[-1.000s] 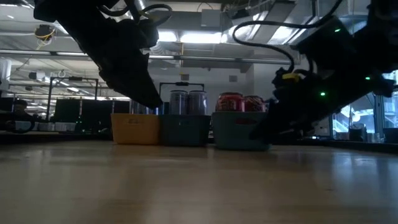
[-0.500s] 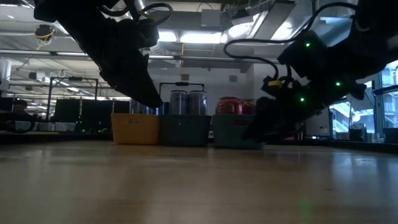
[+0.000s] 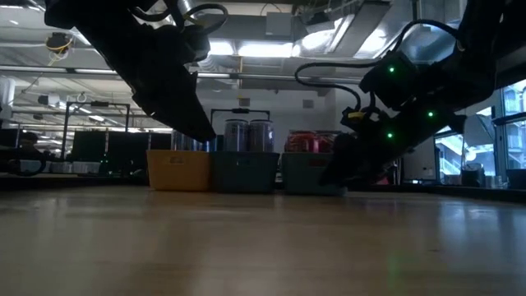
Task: Sort soda cans
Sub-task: Move the green bin to the top beside the dark green bin, then return to Home Position
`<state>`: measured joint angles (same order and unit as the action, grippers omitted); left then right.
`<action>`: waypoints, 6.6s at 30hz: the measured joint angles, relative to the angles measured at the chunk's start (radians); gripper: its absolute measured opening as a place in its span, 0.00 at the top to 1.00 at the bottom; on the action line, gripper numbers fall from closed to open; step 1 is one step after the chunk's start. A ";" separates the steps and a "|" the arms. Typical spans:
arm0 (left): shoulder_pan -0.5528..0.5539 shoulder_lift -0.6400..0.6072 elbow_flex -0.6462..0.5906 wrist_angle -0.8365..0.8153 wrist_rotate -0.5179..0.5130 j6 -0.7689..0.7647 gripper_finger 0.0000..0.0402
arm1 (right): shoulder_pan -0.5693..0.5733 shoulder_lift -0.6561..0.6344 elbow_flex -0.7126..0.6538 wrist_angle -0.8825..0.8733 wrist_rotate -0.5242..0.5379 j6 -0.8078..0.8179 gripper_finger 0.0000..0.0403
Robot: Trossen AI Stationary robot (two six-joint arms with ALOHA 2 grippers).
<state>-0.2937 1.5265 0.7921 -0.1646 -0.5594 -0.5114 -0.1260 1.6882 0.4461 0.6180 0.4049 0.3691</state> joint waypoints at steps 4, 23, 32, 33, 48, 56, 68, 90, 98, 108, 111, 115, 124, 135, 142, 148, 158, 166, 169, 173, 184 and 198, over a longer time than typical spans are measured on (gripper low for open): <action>0.000 0.000 0.000 0.000 -0.001 -0.004 0.49 | -0.002 0.000 0.000 0.027 -0.006 -0.029 0.05; -0.019 -0.354 0.008 -0.095 -0.015 0.234 0.64 | 0.100 -0.671 0.001 -0.410 -0.372 -0.005 0.05; 0.060 -0.645 -0.187 -0.012 0.177 0.362 0.92 | 0.099 -1.053 0.001 -0.650 -0.264 -0.101 0.23; 0.067 -0.675 -0.223 0.019 0.206 0.361 0.96 | 0.099 -1.079 0.001 -0.673 -0.265 -0.107 0.28; 0.084 -1.033 -0.603 0.395 0.289 0.314 0.99 | 0.100 -1.384 -0.218 -0.624 -0.257 -0.088 0.95; 0.084 -1.163 -0.698 0.398 0.314 0.337 1.00 | 0.100 -1.492 -0.323 -0.593 -0.283 -0.074 0.95; 0.144 -1.410 -0.782 0.334 0.342 0.411 1.00 | 0.100 -1.614 -0.433 -0.539 -0.266 -0.085 0.98; 0.283 -1.513 -0.782 0.209 0.337 0.518 0.99 | 0.100 -1.627 -0.437 -0.576 -0.319 -0.120 0.99; 0.288 -1.511 -0.782 0.209 0.337 0.564 1.00 | 0.100 -1.627 -0.438 -0.579 -0.311 -0.145 0.99; 0.288 -1.511 -0.782 0.209 0.337 0.564 0.99 | 0.099 -1.622 -0.438 -0.577 -0.310 -0.141 0.99; 0.288 -1.511 -0.782 0.209 0.337 0.564 1.00 | 0.099 -1.622 -0.438 -0.576 -0.310 -0.141 0.99; 0.288 -1.511 -0.782 0.208 0.337 0.564 0.99 | 0.099 -1.622 -0.438 -0.576 -0.309 -0.141 0.99; 0.288 -1.511 -0.782 0.208 0.337 0.564 0.99 | 0.099 -1.622 -0.438 -0.576 -0.309 -0.140 0.99; 0.288 -1.511 -0.782 0.208 0.337 0.564 0.98 | 0.099 -1.622 -0.438 -0.575 -0.308 -0.140 0.99; 0.288 -1.511 -0.782 0.208 0.337 0.564 1.00 | 0.099 -1.622 -0.438 -0.575 -0.308 -0.140 0.99; 0.288 -1.511 -0.782 0.208 0.337 0.564 0.98 | 0.099 -1.622 -0.439 -0.575 -0.308 -0.140 0.99; 0.288 -1.511 -0.782 0.208 0.337 0.564 0.99 | 0.099 -1.622 -0.439 -0.575 -0.308 -0.140 0.99; 0.288 -1.511 -0.782 0.208 0.337 0.564 0.99 | 0.099 -1.622 -0.439 -0.574 -0.308 -0.140 0.99; 0.288 -1.511 -0.782 0.208 0.337 0.564 1.00 | 0.099 -1.622 -0.439 -0.574 -0.308 -0.140 0.99; 0.288 -1.511 -0.782 0.208 0.337 0.564 0.99 | 0.099 -1.622 -0.439 -0.574 -0.308 -0.140 0.99; 0.288 -1.511 -0.782 0.208 0.337 0.564 1.00 | 0.099 -1.622 -0.439 -0.574 -0.308 -0.140 0.99; 0.288 -1.511 -0.782 0.208 0.337 0.564 1.00 | 0.099 -1.622 -0.439 -0.574 -0.308 -0.140 0.99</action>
<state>-0.0059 0.0158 0.0097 0.0429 -0.2229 0.0525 -0.0265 0.0659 0.0076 0.0437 0.0967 0.2295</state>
